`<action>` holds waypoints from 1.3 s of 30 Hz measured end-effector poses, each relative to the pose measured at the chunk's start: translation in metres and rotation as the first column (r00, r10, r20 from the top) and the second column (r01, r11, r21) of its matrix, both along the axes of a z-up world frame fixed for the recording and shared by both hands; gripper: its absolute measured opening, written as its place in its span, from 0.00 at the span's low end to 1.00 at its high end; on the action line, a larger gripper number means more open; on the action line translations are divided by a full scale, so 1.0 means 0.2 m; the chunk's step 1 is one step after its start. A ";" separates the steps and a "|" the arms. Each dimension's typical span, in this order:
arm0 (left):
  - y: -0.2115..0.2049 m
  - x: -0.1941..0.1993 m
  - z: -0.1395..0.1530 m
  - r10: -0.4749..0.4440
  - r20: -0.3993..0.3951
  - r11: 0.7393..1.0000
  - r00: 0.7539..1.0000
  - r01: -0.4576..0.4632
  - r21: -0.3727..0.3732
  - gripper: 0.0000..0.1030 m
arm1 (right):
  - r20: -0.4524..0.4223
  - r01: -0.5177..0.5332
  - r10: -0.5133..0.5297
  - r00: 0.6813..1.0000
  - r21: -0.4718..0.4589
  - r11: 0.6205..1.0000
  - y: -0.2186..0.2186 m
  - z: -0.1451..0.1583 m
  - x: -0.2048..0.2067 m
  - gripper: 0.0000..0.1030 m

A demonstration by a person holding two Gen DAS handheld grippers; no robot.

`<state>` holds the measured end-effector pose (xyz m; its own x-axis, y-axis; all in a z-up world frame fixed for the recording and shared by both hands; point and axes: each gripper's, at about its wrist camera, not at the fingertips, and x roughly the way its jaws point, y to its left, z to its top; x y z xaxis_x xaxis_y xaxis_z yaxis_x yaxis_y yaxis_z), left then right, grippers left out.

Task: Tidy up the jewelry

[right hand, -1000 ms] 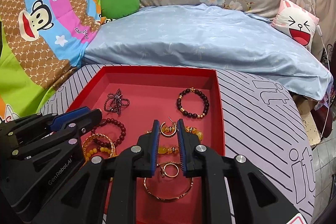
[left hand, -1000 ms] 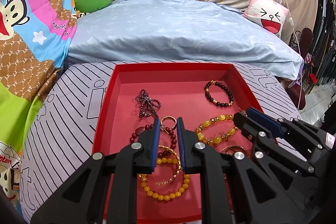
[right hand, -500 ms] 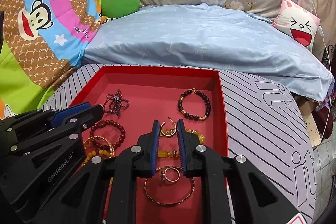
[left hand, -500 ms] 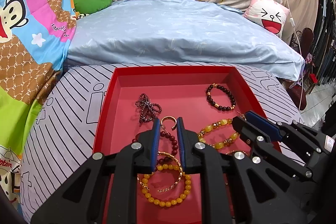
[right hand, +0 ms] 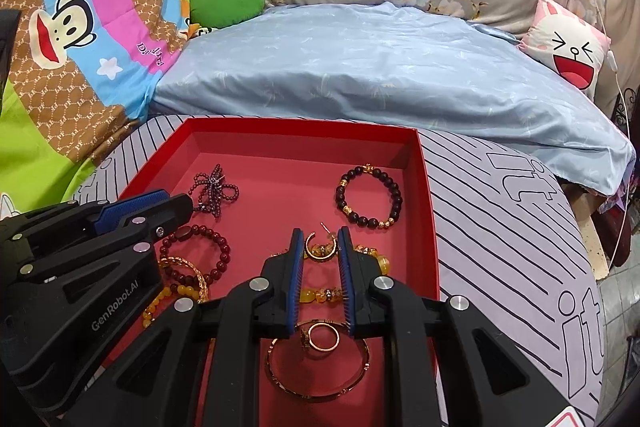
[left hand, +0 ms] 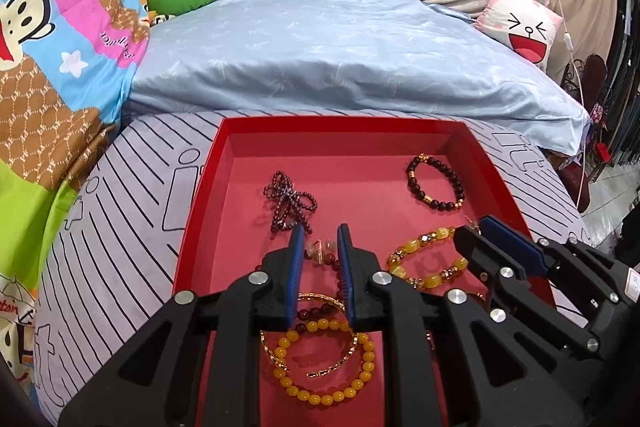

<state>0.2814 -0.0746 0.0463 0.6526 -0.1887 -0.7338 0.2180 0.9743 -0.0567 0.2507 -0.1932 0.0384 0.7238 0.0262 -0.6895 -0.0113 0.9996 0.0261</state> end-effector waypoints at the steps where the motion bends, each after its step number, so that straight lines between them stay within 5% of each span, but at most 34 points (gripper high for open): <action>1: 0.00 0.00 0.00 0.000 -0.001 1.000 1.000 0.000 0.001 0.18 | -0.002 0.002 -0.002 1.000 -0.004 1.000 0.00 0.00 0.00 0.18; 5: 0.00 -0.02 0.00 0.009 0.012 1.000 1.000 -0.010 0.021 0.28 | 0.005 0.012 -0.012 1.000 -0.020 1.000 0.00 0.00 -0.01 0.23; 13: 0.03 -0.13 0.07 0.020 0.041 1.000 0.999 -0.021 0.016 0.32 | 0.043 0.026 -0.025 0.999 -0.023 0.999 0.01 0.09 -0.13 0.29; 24: 0.10 -0.45 0.15 0.027 0.059 1.000 0.998 -0.028 0.006 0.33 | 0.069 0.022 -0.022 0.997 -0.001 1.000 0.05 0.19 -0.41 0.29; 39: 0.14 -0.81 0.08 0.058 0.072 0.998 0.996 -0.060 0.024 0.32 | 0.048 0.057 -0.057 0.997 0.001 0.998 0.10 0.11 -0.80 0.29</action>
